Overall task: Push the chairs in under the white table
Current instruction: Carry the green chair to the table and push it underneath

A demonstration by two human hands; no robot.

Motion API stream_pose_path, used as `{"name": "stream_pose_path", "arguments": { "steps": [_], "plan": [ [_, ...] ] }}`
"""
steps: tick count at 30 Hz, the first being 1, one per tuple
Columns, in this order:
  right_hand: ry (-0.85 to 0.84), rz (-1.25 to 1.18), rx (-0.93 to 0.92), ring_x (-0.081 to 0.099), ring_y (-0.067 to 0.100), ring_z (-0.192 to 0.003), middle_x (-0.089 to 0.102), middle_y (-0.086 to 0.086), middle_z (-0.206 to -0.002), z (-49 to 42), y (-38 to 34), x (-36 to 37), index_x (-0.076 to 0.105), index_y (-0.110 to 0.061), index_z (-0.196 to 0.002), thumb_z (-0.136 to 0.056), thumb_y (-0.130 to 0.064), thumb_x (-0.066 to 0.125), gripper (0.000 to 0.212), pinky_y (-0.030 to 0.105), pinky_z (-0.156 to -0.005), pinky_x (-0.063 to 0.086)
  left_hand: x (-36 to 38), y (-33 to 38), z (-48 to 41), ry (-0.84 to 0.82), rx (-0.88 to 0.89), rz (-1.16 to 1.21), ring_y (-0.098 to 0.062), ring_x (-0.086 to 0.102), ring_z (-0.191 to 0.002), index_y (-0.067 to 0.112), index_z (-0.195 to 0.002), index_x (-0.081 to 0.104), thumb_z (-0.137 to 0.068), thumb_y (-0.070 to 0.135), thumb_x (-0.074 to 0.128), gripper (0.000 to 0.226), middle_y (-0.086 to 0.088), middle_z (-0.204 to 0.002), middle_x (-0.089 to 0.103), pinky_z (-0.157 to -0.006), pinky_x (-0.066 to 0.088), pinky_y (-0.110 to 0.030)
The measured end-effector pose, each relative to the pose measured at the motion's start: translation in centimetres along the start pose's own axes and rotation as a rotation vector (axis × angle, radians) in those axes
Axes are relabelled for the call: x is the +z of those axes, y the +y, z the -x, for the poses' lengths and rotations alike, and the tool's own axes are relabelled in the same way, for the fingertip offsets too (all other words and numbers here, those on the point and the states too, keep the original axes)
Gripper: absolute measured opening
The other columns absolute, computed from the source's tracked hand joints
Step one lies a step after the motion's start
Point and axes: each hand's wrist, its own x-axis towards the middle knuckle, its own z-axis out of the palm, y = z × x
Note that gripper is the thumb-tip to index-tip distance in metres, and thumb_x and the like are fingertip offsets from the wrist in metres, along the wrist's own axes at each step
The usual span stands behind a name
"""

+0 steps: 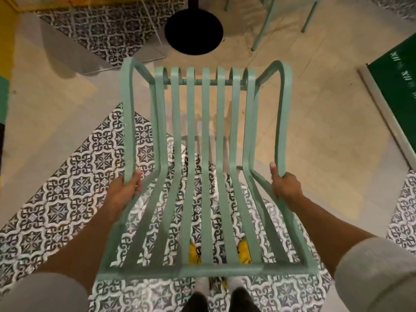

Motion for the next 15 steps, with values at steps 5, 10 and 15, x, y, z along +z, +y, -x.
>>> {"name": "stream_pose_path", "arguments": {
  "steps": [5,10,15],
  "plan": [
    [-0.033,0.028,0.001,0.073,0.042,-0.092,0.075,0.027,-0.098,-0.2,-1.3,-0.4,0.071,0.006,-0.108,-0.101,-0.079,0.030,0.094,0.047,-0.086,0.060,-0.1,4.0,-0.3,0.051,0.059,-0.235,-0.031,0.068,-0.080,0.008,-0.097,0.069,-0.094,0.083,0.040,0.081,-0.018,-0.087,0.072,-0.086,0.058,-0.053],
    [0.032,0.116,0.043,0.066,0.035,-0.079,0.068,0.021,-0.100,-0.4,-1.3,-1.2,0.066,0.003,-0.111,-0.104,-0.075,0.032,0.086,0.037,-0.070,0.052,0.4,4.8,-0.8,0.095,0.052,-0.393,-0.028,0.065,-0.068,0.008,-0.084,0.065,-0.094,0.083,0.037,0.081,-0.016,-0.075,0.067,-0.072,0.060,-0.044],
    [0.086,0.199,0.052,0.060,0.035,-0.084,0.059,0.015,-0.098,-0.2,-1.2,-1.4,0.056,-0.005,-0.103,-0.106,-0.071,0.036,0.069,0.037,-0.072,0.050,1.0,4.8,-1.1,0.100,0.082,-0.479,-0.026,0.061,-0.060,0.005,-0.084,0.065,-0.103,0.070,0.041,0.072,-0.013,-0.071,0.064,-0.062,0.056,-0.038]
  ]
}}
